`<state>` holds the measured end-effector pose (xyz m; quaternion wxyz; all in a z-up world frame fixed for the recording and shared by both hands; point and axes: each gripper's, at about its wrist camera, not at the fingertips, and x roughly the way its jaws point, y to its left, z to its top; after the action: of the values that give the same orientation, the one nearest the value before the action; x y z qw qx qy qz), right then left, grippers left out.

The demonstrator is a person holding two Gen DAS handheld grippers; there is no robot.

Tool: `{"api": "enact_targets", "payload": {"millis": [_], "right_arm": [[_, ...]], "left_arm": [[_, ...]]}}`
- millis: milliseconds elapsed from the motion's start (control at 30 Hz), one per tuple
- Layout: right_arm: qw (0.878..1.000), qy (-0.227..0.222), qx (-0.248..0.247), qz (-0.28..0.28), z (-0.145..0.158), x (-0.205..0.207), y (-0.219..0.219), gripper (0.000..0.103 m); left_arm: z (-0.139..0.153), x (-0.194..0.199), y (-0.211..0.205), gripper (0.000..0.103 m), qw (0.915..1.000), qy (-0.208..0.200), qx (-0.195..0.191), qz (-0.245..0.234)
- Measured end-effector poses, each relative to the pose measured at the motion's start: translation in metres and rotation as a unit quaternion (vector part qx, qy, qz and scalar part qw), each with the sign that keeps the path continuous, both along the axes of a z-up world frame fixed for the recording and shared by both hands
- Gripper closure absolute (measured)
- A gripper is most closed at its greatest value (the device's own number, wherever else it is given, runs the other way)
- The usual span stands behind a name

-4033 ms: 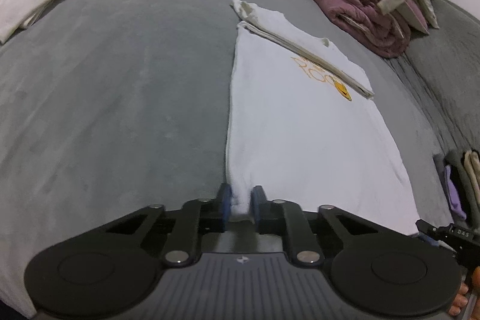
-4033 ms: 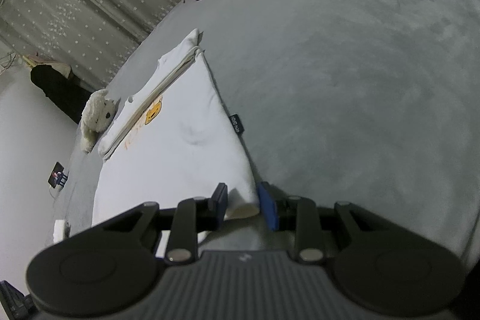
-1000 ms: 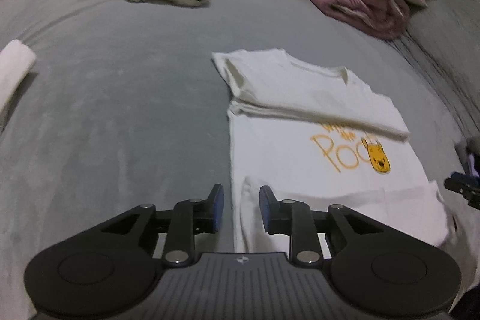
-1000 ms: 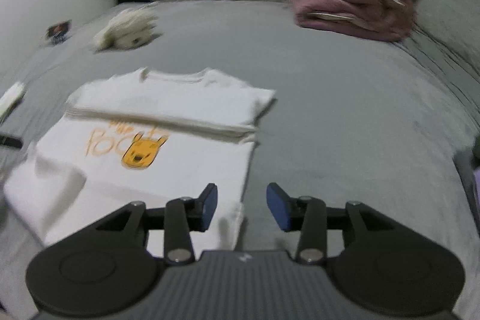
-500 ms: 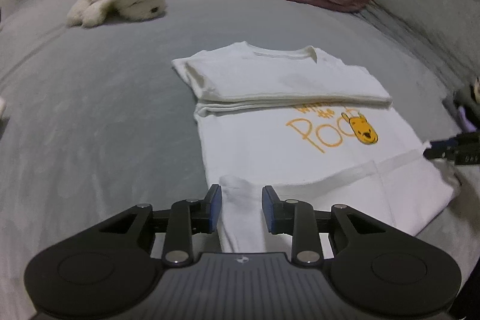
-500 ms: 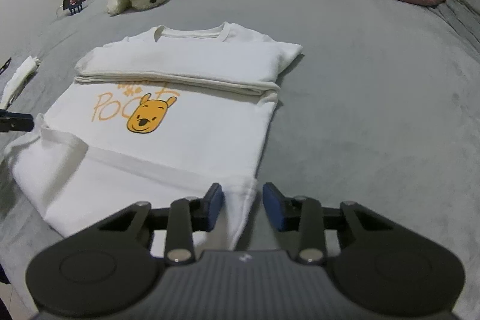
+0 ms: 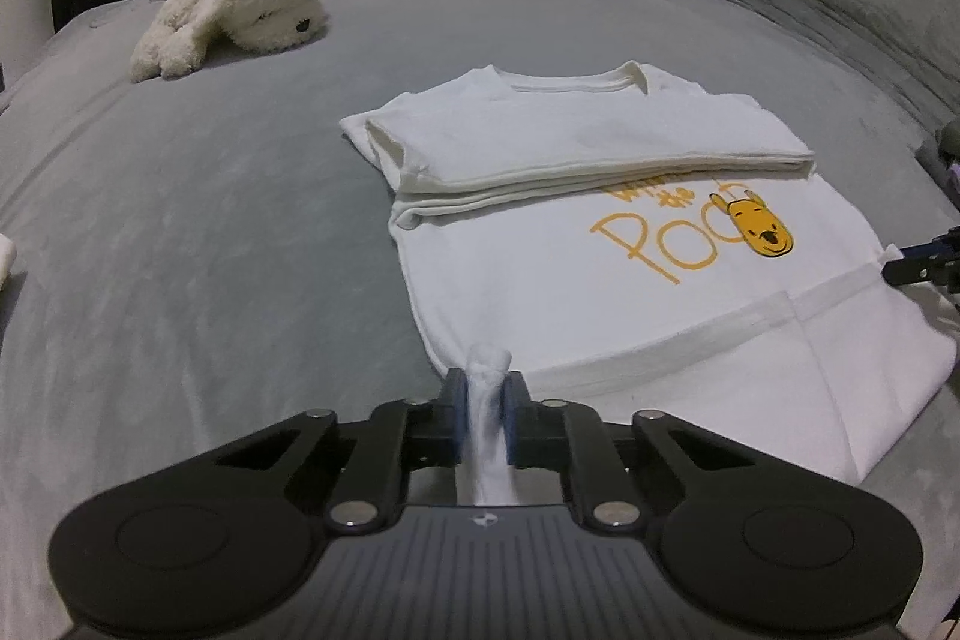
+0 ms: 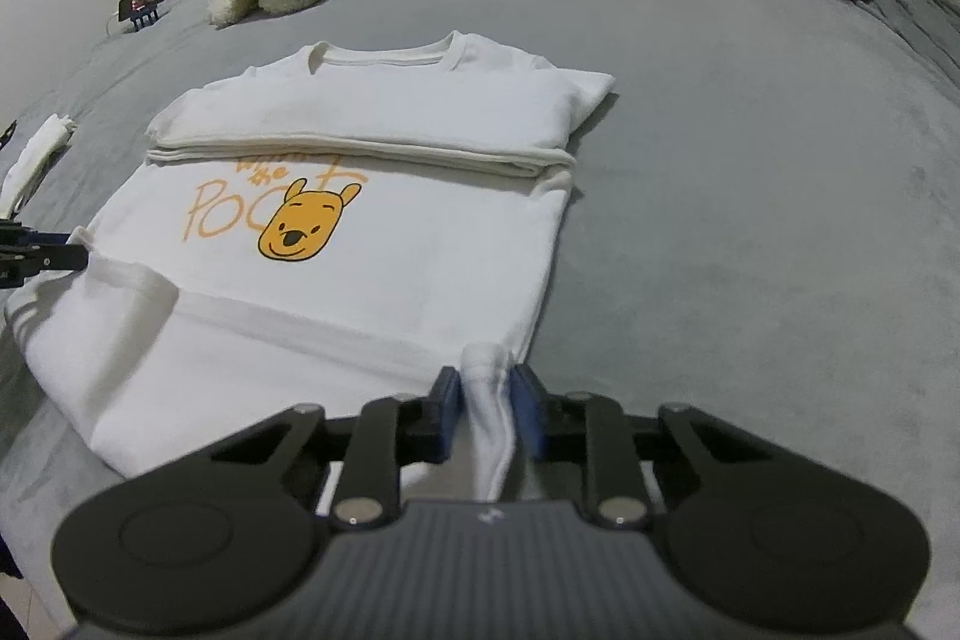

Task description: Fold clothes

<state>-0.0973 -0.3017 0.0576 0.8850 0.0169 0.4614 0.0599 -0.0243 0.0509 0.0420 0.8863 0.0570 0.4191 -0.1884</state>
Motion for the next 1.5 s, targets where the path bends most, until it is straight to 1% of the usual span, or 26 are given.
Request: {"api": "enact_targets", "payload": {"millis": [100, 300, 467, 633, 800, 867, 1100, 1267, 1367, 1500], "right_arm": [[1.000, -0.003, 0.002, -0.006, 0.001, 0.000, 0.001, 0.088], [1.000, -0.012, 0.015, -0.022, 0.007, -0.005, -0.004, 0.088], [0.999, -0.019, 0.026, -0.026, 0.012, -0.009, -0.008, 0.088], [0.999, -0.023, 0.026, -0.029, 0.014, -0.011, -0.007, 0.088], [0.998, -0.046, 0.032, -0.034, 0.023, -0.018, -0.009, 0.088], [0.997, -0.051, 0.034, -0.038, 0.025, -0.019, -0.010, 0.089], [0.997, -0.045, 0.021, -0.052, 0.020, -0.012, -0.010, 0.089], [0.996, -0.061, 0.014, -0.057, 0.023, -0.003, -0.007, 0.089], [0.996, -0.069, 0.001, -0.056, 0.023, 0.006, -0.004, 0.089], [0.996, -0.066, -0.015, -0.066, 0.016, 0.024, -0.001, 0.089]], "left_arm": [[0.002, 0.000, 0.003, 0.095, 0.9998, 0.000, -0.013, 0.012], [0.015, -0.008, 0.016, 0.095, 0.9985, -0.020, -0.046, 0.023], [0.016, -0.007, 0.020, 0.096, 0.9977, -0.016, -0.059, 0.029], [0.016, -0.008, 0.020, 0.096, 0.9976, -0.017, -0.060, 0.029], [0.020, -0.010, 0.028, 0.096, 0.9959, -0.017, -0.078, 0.043], [0.020, -0.009, 0.030, 0.096, 0.9955, -0.017, -0.080, 0.048], [0.015, -0.002, 0.029, 0.096, 0.9952, -0.009, -0.075, 0.063], [0.019, 0.005, 0.031, 0.096, 0.9942, -0.016, -0.078, 0.072], [0.020, 0.014, 0.029, 0.096, 0.9936, -0.016, -0.078, 0.080], [0.017, 0.033, 0.020, 0.096, 0.9945, -0.015, -0.061, 0.084]]}}
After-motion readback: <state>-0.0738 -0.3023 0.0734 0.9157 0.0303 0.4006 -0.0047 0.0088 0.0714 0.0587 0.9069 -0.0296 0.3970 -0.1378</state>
